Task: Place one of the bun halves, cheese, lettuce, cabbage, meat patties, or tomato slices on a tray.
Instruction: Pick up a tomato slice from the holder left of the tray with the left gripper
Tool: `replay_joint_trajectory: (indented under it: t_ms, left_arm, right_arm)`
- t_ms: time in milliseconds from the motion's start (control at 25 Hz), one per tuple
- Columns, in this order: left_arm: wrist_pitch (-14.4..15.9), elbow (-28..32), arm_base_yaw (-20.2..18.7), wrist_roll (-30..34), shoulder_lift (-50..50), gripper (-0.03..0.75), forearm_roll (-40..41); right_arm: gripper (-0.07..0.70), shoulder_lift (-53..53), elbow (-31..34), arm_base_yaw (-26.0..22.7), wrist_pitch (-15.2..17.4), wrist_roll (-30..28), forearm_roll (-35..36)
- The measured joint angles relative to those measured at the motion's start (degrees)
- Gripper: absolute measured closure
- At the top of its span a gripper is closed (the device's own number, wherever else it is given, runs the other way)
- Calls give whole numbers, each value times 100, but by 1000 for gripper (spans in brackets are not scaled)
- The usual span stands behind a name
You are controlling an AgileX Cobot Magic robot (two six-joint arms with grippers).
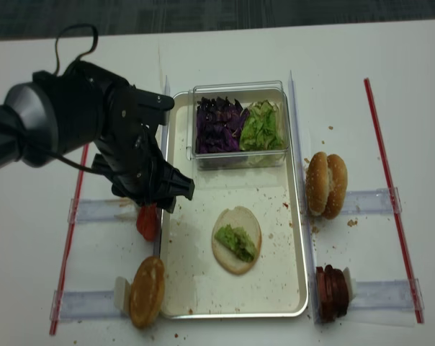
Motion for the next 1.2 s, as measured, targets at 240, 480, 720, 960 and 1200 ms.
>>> replay_joint_trajectory:
  t_ms: [240, 480, 720, 960, 1200]
  left_arm:
    - [13, -9, 0, -9, 131, 341, 42]
    - [26, -9, 0, -9, 245, 428, 77]
    - [35, -9, 0, -9, 245, 569, 223]
    - [35, -9, 0, -9, 255, 673, 270]
    - [49, -9, 0, -9, 202, 685, 280]
  right_arm:
    - [41, 0, 0, 0, 0, 0, 0]
    - [41, 0, 0, 0, 0, 0, 0]
    - [41, 0, 0, 0, 0, 0, 0]
    - [41, 0, 0, 0, 0, -10, 0]
    - [41, 0, 0, 0, 0, -20, 0]
